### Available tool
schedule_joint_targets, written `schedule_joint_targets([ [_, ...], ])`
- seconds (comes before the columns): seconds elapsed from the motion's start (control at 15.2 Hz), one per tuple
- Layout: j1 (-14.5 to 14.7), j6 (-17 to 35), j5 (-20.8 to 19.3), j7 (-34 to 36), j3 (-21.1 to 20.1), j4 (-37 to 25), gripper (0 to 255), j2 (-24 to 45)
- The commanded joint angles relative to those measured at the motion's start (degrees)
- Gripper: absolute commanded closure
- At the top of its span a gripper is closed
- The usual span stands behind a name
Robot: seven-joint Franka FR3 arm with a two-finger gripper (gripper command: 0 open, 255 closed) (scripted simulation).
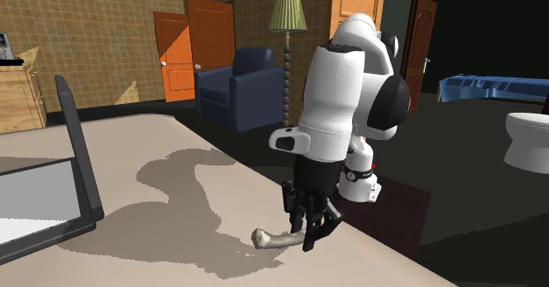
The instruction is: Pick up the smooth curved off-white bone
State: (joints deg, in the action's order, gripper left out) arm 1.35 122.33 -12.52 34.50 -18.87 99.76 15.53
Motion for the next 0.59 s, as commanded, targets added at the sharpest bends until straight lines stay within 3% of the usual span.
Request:
schedule_joint_targets([
  [0.0, -0.1, -1.4, 0.4, -0.4, -0.1, -0.9, 255, -0.5],
  [0.53, -0.1, -5.8, 1.1, -1.2, -0.3, -4.4, 255, -1.5],
])
